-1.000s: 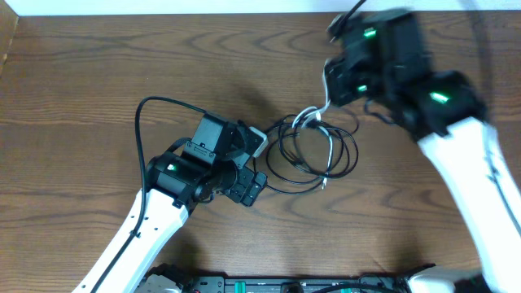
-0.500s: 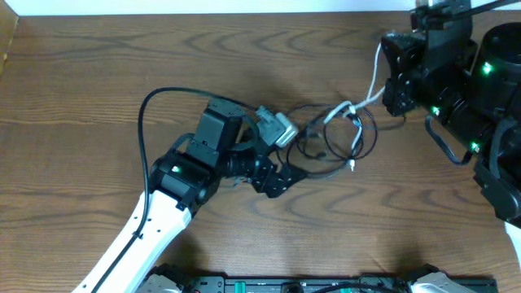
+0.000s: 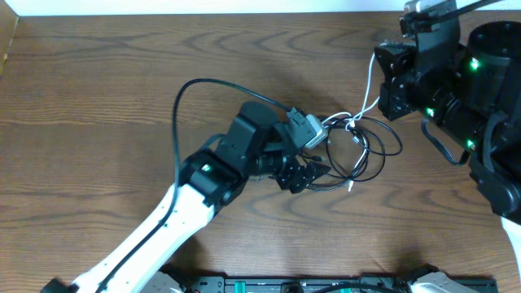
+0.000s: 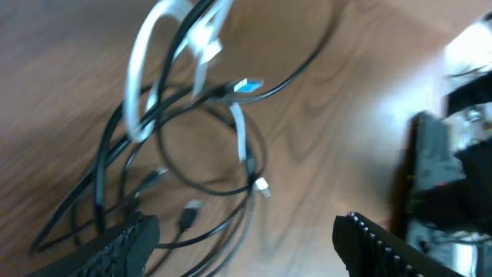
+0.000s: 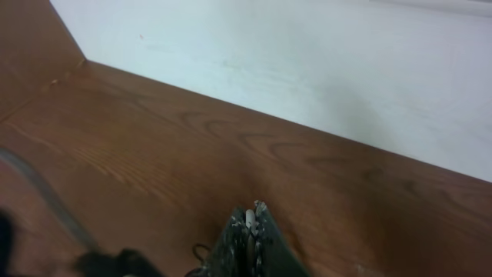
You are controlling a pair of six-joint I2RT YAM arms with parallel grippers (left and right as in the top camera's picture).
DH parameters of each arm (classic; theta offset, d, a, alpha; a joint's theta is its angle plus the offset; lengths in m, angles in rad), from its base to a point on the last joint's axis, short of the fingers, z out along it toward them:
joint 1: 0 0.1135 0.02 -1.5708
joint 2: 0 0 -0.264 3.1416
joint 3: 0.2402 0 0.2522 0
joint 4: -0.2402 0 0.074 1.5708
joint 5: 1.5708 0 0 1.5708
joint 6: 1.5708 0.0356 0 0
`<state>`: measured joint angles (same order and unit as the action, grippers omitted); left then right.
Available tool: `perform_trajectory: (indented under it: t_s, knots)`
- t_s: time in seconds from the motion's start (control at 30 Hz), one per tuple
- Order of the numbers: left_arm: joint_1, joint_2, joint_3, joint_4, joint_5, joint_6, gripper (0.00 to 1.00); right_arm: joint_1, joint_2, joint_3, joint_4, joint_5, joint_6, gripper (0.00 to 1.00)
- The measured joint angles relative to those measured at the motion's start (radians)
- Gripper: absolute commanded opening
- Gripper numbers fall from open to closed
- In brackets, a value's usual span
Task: Untangle cables
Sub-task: 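Hold cable with left gripper while right gripper pulls white cable up-right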
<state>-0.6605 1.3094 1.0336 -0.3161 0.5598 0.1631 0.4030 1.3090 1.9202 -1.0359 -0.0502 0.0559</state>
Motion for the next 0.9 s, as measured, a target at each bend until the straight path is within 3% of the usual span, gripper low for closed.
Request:
perform_trajectory:
  t_s: [0.43,0.5,0.57,0.9]
  knots:
    - [-0.003,0.197,0.000,0.223,-0.066,-0.019,0.73,0.000,-0.081,0.000,-0.069,-0.006,0.000,0.01]
    - [-0.003,0.208,0.000,0.268,-0.069,-0.037,0.61,0.000,-0.081,0.000,-0.085,-0.006,0.000,0.01]
    - [-0.003,0.223,0.000,0.333,-0.069,-0.054,0.55,0.000,-0.081,0.000,-0.104,-0.007,0.000,0.01]
    - [-0.003,0.355,0.000,0.396,-0.073,-0.115,0.56,0.000,-0.115,0.000,-0.112,-0.049,0.000,0.01]
